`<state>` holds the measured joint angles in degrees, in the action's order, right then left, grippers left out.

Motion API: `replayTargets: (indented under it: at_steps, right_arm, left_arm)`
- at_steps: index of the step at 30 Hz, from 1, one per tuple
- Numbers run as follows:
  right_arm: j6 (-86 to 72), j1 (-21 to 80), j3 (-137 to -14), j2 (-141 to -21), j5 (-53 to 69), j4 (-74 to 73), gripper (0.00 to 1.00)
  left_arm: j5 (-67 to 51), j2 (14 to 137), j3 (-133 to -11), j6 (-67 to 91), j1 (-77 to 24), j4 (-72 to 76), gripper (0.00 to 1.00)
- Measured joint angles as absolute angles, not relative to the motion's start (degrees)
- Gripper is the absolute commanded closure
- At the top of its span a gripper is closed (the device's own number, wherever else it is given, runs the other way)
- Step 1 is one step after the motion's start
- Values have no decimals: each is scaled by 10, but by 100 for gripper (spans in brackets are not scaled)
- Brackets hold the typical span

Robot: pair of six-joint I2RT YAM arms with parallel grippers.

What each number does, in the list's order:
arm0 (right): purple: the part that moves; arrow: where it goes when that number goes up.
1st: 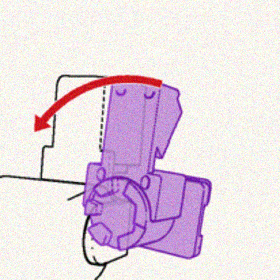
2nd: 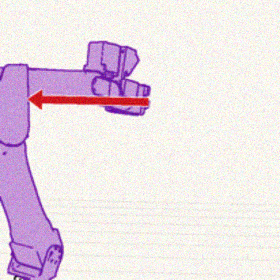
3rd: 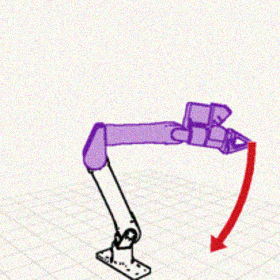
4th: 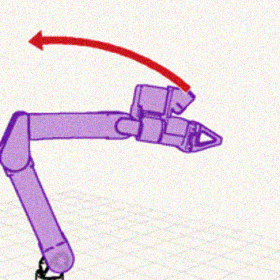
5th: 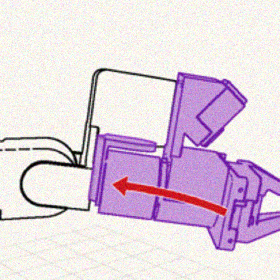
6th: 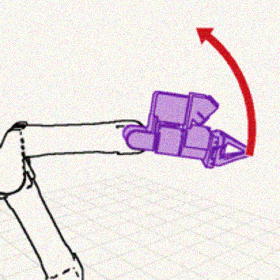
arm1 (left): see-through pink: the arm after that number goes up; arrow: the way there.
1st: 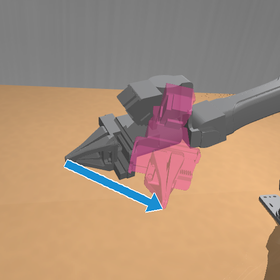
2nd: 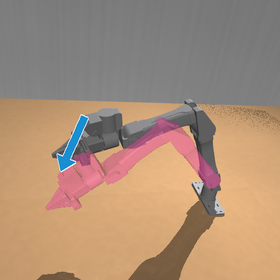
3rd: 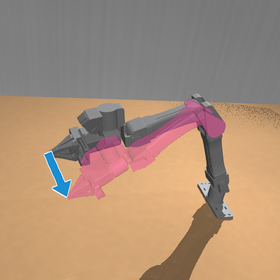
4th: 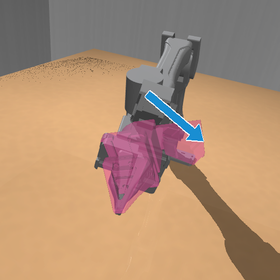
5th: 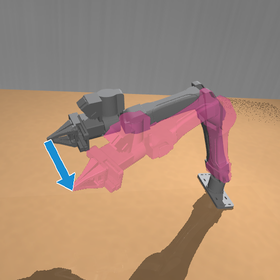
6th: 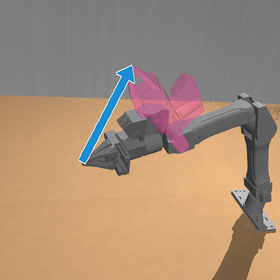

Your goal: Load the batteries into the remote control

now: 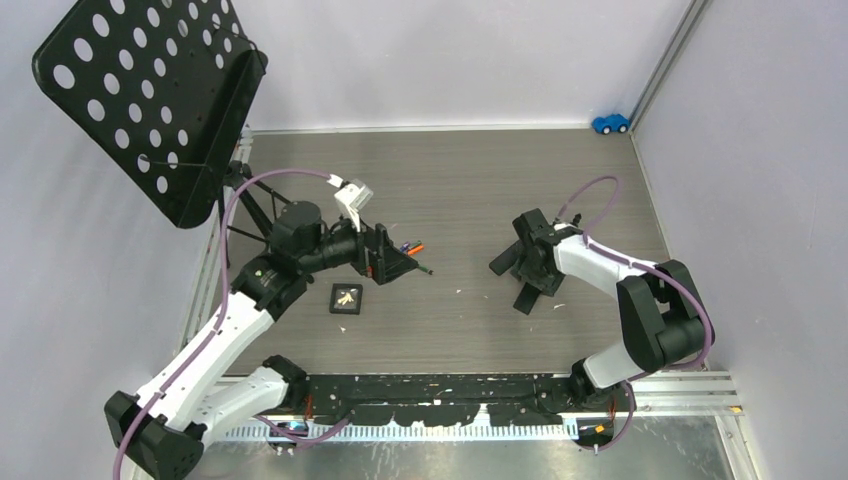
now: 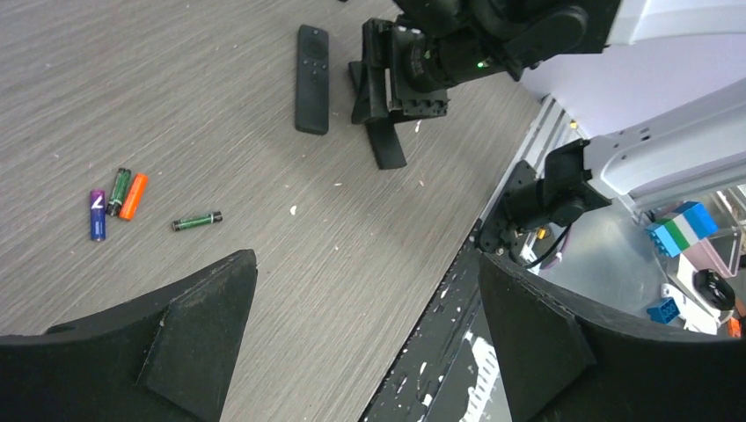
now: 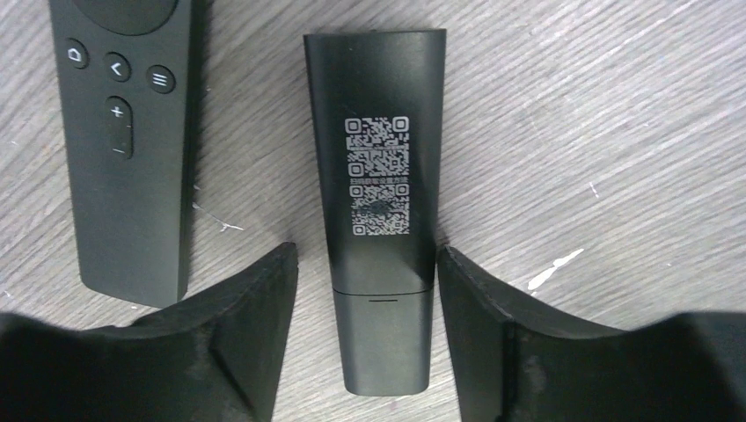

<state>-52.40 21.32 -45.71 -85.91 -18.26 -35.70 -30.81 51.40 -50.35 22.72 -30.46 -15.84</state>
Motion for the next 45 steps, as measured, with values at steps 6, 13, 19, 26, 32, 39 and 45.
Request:
replayTargets:
  at_steps: [6,13,19,26,32,39,45]
  right_arm:
    - [-536,213,-453,-858,-180,-347,64]
    - [-516,231,-442,-836,-177,-335,66]
    - [-478,281,-441,-749,-132,-295,66]
    - [-417,349,-439,-664,-73,-211,66]
    - [-364,408,-437,-640,-4,-151,66]
    - [-319,459,-438,-657,12,-131,66]
    - [-303,478,-446,-681,12,-121,66]
  left_arm:
    - [-276,547,-505,220,-335,-171,0]
    - [-227,606,-522,245,-375,-174,0]
    - [-204,689,-531,317,-389,-158,0]
    - [-201,779,-532,406,-390,-116,0]
    - [-205,791,-532,456,-390,-69,10]
    - [-206,806,-532,519,-390,-28,32]
    - [-208,829,-528,557,-390,-6,56]
